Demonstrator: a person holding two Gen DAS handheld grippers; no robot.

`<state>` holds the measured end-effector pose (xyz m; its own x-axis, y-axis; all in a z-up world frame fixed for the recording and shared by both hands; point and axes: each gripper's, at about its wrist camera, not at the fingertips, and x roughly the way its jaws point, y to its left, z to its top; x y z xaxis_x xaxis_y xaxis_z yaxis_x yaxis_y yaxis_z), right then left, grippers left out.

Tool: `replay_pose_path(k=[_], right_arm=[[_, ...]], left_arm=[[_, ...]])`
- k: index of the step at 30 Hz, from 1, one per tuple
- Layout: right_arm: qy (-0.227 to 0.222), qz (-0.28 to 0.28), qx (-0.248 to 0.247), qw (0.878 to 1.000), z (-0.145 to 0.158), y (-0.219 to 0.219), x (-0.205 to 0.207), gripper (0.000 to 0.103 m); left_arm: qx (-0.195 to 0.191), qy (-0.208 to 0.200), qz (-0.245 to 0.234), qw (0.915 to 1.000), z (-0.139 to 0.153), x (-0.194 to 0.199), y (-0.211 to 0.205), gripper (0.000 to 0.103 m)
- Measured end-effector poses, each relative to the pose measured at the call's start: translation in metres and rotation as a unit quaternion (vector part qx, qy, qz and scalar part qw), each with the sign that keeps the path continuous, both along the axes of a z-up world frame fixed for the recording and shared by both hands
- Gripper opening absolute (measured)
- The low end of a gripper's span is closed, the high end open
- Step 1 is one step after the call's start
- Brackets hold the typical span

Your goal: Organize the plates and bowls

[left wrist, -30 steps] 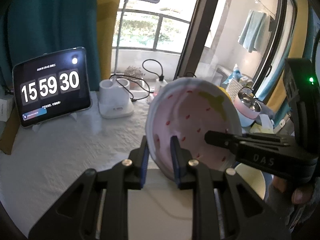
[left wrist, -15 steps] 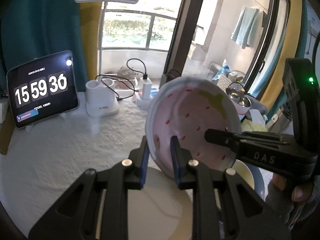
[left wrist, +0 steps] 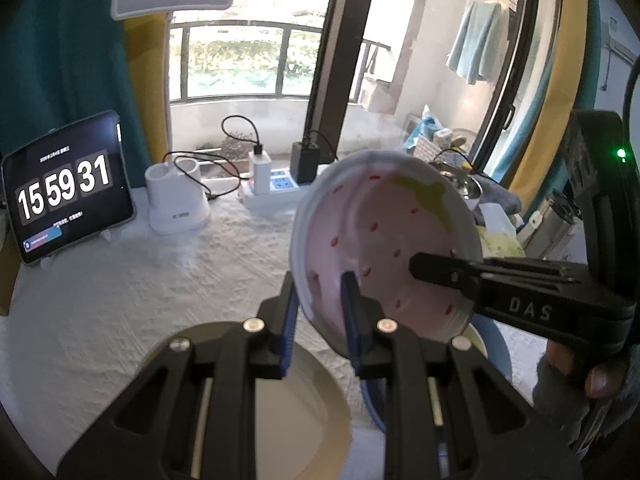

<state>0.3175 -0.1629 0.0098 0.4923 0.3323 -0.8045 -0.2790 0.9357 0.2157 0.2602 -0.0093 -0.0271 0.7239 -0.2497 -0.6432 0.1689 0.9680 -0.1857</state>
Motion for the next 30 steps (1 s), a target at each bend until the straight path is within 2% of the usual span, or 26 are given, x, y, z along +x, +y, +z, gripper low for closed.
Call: replay_pose_path(k=[16,30], right_arm=[[0.004,-0.03,0.013,0.999,-0.005,-0.044,-0.021,0.016],[0.005,-0.042,-0.002,0.999,-0.012,-0.068,-0.037,0.016]], left_arm=[[0.016,0.01,-0.038,0.9991,-0.006,-0.01,-0.041,0.021],[0.031,0.023,-0.066,0.9971,-0.016,-0.018,-0.069,0.021]])
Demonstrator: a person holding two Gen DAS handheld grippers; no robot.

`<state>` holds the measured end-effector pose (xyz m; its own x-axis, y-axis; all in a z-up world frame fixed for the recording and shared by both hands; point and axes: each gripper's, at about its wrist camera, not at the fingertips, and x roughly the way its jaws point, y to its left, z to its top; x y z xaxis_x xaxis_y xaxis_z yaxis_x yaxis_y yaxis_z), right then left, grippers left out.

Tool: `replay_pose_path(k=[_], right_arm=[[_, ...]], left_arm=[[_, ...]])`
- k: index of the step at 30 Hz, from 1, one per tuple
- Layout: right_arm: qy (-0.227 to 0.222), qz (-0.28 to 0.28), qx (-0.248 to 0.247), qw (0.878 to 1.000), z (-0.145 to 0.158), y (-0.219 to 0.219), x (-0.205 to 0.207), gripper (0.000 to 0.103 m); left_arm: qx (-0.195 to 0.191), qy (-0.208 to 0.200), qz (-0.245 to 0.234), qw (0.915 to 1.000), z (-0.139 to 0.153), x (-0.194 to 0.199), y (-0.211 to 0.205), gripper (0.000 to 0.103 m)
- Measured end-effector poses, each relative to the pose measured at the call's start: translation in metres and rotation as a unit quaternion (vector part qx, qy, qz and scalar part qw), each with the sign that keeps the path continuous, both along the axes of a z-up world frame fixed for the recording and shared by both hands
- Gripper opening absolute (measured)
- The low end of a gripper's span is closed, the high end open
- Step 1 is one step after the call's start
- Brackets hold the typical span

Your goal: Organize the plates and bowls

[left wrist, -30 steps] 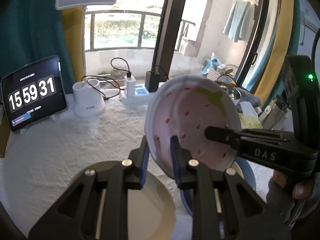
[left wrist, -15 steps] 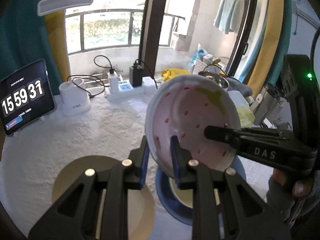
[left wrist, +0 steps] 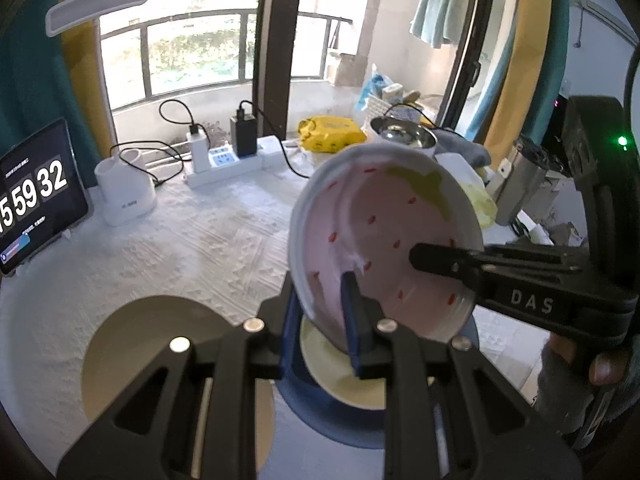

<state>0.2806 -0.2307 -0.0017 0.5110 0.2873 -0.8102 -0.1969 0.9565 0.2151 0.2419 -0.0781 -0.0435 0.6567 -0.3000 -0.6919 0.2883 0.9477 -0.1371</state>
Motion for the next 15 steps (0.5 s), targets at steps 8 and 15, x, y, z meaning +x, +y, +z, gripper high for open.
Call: replay_pose_path(k=[8,15], right_arm=[[0.003,-0.005,0.004,1.0,-0.005,-0.01,-0.007,0.016],[0.007,-0.006,0.004,1.0,-0.009,-0.015,-0.012,0.016]], left_arm=[[0.002,0.005,-0.008,1.0,-0.004,-0.005,-0.006,0.021],[0.0,0.014,-0.015,0.9998,-0.012,-0.011,-0.009,0.021]])
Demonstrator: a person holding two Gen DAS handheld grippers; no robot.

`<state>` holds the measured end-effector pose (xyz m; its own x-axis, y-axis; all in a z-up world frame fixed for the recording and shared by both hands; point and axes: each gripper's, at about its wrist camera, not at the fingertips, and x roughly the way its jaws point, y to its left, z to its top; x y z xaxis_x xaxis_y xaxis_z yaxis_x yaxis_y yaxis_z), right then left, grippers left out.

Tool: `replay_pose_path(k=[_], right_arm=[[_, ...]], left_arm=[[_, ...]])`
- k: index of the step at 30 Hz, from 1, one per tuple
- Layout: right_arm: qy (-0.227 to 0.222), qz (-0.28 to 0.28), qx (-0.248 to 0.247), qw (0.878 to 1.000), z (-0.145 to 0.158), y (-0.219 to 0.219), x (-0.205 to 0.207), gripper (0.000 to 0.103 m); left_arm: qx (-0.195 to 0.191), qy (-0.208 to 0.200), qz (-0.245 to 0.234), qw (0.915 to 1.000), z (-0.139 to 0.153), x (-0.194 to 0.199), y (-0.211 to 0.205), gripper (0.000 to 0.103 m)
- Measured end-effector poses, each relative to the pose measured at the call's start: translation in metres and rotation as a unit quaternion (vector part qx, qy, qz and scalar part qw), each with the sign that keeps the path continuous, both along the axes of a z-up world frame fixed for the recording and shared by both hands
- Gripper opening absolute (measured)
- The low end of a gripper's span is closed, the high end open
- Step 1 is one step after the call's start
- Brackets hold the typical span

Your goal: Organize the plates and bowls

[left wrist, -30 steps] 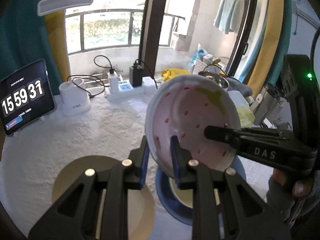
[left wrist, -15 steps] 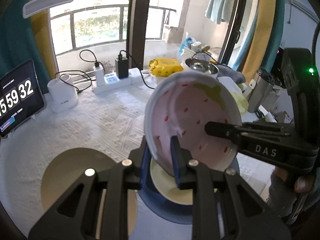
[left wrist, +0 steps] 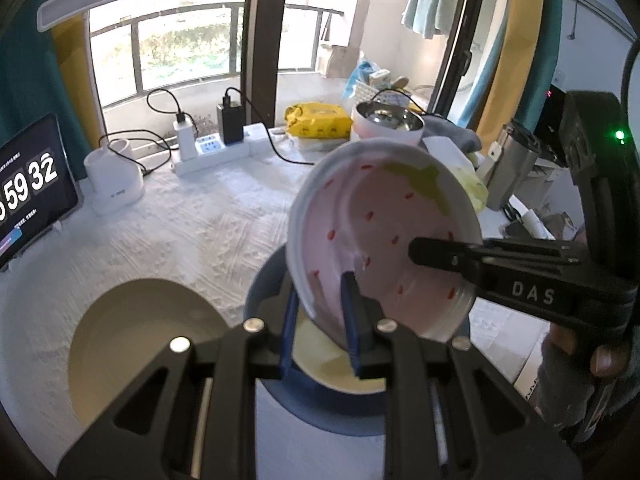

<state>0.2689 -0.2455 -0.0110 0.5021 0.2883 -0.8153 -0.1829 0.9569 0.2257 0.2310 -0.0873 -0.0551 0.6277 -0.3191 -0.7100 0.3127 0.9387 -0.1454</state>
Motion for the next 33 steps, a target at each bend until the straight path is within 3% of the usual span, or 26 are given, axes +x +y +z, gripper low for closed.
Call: replay_pose_path(k=[22,33], right_arm=[[0.057,0.019,-0.029,0.998,-0.024,0.008,-0.004,0.017],[0.056,0.031,-0.062,0.996,-0.025,0.02,-0.007,0.023]], left_arm=[[0.009,0.027,-0.001,0.9996,-0.026,-0.008,0.003,0.021],[0.01,0.04,0.0,0.9991,-0.036,-0.008,0.009,0.021]])
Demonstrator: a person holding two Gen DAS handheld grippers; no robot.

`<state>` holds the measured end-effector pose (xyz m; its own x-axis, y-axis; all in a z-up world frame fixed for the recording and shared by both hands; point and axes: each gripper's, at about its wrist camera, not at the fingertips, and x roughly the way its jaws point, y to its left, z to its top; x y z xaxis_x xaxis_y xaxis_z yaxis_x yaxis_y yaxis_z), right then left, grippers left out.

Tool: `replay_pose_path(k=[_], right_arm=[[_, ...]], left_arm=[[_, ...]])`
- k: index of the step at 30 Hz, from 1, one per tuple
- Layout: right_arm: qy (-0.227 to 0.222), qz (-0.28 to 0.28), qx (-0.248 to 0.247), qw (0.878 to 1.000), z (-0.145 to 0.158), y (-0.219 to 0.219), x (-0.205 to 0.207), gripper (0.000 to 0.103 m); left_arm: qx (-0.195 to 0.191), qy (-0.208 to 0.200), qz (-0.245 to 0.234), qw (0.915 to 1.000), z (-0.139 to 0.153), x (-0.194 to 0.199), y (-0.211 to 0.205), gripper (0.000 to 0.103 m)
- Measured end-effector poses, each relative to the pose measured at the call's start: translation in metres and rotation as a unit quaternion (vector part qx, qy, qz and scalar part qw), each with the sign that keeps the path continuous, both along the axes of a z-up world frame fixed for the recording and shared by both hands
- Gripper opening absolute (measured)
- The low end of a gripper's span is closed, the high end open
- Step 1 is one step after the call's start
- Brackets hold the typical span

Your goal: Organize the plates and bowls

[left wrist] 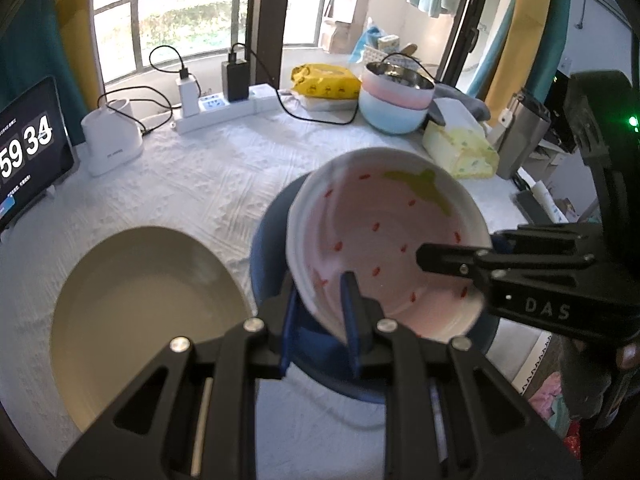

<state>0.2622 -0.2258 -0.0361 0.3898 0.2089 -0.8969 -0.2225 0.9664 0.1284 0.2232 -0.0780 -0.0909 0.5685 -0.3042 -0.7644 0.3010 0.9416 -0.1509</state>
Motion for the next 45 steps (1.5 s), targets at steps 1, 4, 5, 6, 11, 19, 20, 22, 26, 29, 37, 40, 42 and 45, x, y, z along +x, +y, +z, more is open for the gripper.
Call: replay_pose_path(k=[1,4,5,6,11,19,20,22,26,29,37,40,42,45], right_arm=[[0.0,0.0,-0.001,1.0,0.0,0.0,0.0,0.023],[-0.004,0.009,-0.01,1.0,0.004,0.002,-0.001,0.027],[-0.005,0.012,-0.011,1.0,0.004,0.003,-0.001,0.027],[-0.008,0.016,-0.013,1.0,0.005,0.005,-0.001,0.03],[-0.014,0.033,-0.041,0.998,0.007,0.017,-0.005,0.045],[-0.052,0.036,-0.06,0.996,0.029,0.015,-0.008,0.057],[-0.053,0.035,-0.06,0.996,0.029,0.014,-0.008,0.057],[-0.054,0.032,-0.058,0.996,0.03,0.012,-0.007,0.057],[-0.056,0.022,-0.049,0.997,0.03,0.007,-0.005,0.057],[-0.062,0.012,-0.044,0.997,0.033,0.001,-0.003,0.057],[-0.082,-0.021,-0.02,0.996,0.043,-0.023,0.0,0.057],[-0.085,-0.033,-0.006,0.996,0.043,-0.034,0.001,0.057],[-0.087,-0.037,0.001,0.996,0.043,-0.039,0.001,0.057],[-0.086,-0.044,0.013,0.995,0.041,-0.048,0.001,0.057]], left_arm=[[-0.001,-0.001,0.001,1.0,0.0,0.0,0.001,0.021],[-0.002,-0.004,0.005,1.0,0.001,0.001,0.005,0.021],[-0.002,-0.004,0.005,1.0,0.001,0.001,0.006,0.021],[-0.005,-0.004,0.004,1.0,0.001,0.002,0.007,0.021],[-0.006,-0.005,0.002,1.0,0.001,0.004,0.007,0.021],[-0.012,-0.007,0.0,0.9999,0.002,0.006,0.01,0.021],[-0.013,-0.007,0.002,0.9999,0.003,0.006,0.011,0.021],[-0.016,-0.009,0.004,0.9998,0.005,0.007,0.013,0.021],[-0.02,-0.011,0.007,0.9997,0.01,0.007,0.018,0.023],[-0.018,-0.013,0.015,0.9996,0.013,0.009,0.021,0.023],[-0.013,-0.011,0.043,0.9989,0.012,0.018,0.034,0.023],[-0.008,-0.006,0.046,0.9989,0.009,0.02,0.035,0.023],[-0.001,-0.002,0.049,0.9988,0.005,0.021,0.035,0.024],[-0.001,0.005,0.055,0.9985,0.002,0.021,0.035,0.025]])
